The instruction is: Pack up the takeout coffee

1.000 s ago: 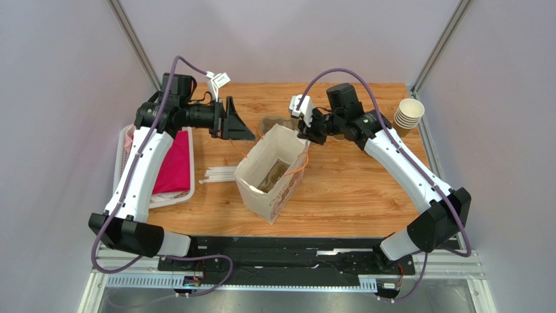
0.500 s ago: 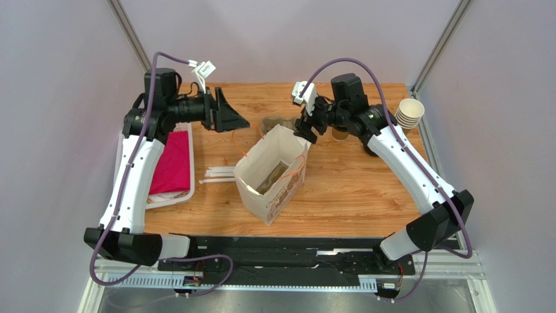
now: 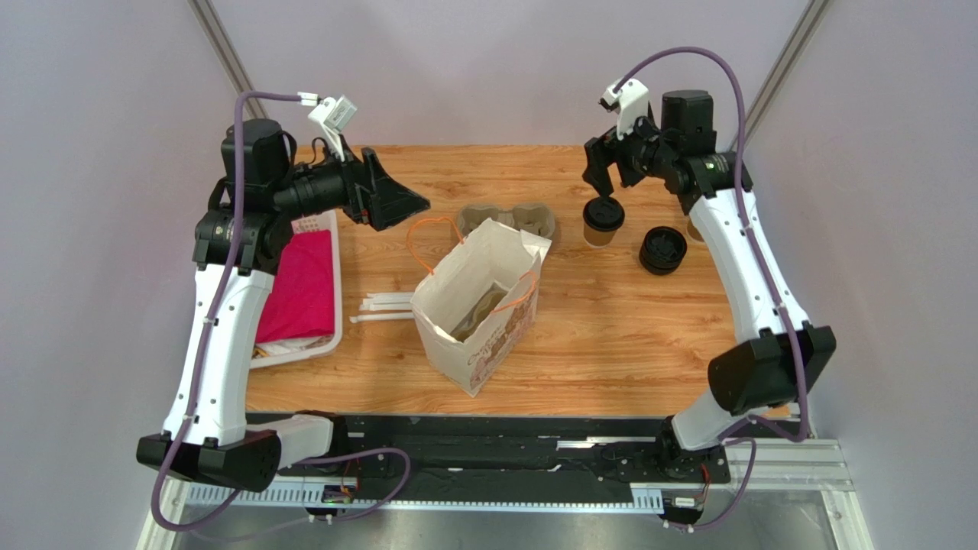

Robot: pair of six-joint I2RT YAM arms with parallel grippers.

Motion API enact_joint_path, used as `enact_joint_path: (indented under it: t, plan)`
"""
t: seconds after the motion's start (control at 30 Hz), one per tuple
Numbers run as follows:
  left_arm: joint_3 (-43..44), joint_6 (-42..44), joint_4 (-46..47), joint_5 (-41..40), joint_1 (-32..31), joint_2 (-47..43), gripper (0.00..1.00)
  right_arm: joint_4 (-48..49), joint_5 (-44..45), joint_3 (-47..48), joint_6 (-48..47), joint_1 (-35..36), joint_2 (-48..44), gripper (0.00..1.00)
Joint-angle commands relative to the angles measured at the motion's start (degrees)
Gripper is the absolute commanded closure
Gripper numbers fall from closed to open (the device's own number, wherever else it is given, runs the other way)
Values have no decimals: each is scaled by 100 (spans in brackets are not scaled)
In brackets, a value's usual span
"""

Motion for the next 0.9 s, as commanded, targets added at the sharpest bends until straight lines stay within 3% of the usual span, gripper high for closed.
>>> enact_joint_path:
  t: [0.0, 0.37, 0.87]
  plan:
    - [176, 355, 103, -331, 28, -149, 1, -401, 687, 140, 104, -313, 610, 13]
    - [-18, 390, 41, -287, 28, -61, 1, -287, 1022, 351, 174, -542, 1867, 9]
    - [-62, 320, 111, -252, 28, 97, 1, -112, 1101, 404, 68, -551, 2474, 9]
